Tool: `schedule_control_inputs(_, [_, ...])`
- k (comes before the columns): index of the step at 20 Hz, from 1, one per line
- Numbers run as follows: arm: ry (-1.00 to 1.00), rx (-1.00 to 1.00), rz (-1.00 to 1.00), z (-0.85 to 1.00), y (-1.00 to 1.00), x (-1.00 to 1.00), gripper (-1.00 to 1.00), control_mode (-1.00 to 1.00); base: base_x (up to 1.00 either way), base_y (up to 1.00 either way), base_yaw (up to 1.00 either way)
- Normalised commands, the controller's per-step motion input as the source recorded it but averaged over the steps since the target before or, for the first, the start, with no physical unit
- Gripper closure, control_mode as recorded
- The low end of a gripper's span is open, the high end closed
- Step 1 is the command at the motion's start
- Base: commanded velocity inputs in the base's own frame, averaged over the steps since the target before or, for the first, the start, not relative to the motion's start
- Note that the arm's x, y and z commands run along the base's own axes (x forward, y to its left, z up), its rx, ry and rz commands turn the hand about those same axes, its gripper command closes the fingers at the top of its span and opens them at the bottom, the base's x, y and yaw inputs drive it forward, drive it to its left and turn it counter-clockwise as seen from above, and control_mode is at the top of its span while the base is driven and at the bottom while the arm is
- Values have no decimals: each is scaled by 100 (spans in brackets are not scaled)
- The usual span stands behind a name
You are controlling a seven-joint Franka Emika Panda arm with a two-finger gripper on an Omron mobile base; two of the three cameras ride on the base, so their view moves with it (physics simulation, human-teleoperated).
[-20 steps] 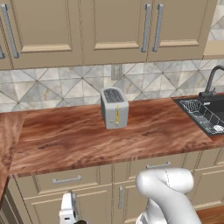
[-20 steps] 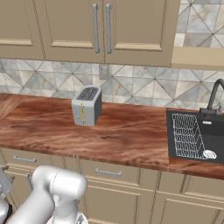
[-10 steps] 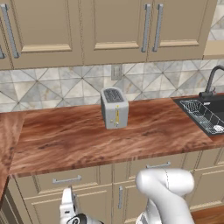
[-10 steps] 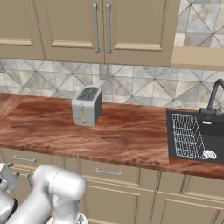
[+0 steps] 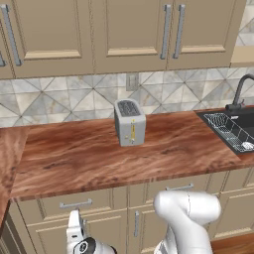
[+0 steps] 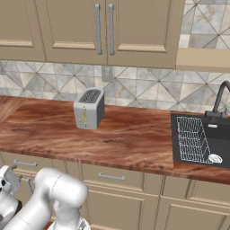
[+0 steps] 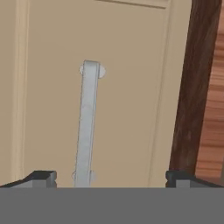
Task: Take the pizza cutter from the drawer on the left and place it on the dining counter for cutting.
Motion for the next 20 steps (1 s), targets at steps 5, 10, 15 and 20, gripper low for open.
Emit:
schedule_control_inputs(5, [0,0,0,-21,18,22,-100,-100,0,0,0])
schedule_control_inputs(10, [0,0,0,-28,14,26,-100,-100,0,0,0])
schedule_control_inputs(15, [-1,0,0,-33,6,30,-100,-100,0,0,0])
schedule_control_inputs(20, [-4,0,0,-15,1,36,-100,-100,0,0,0])
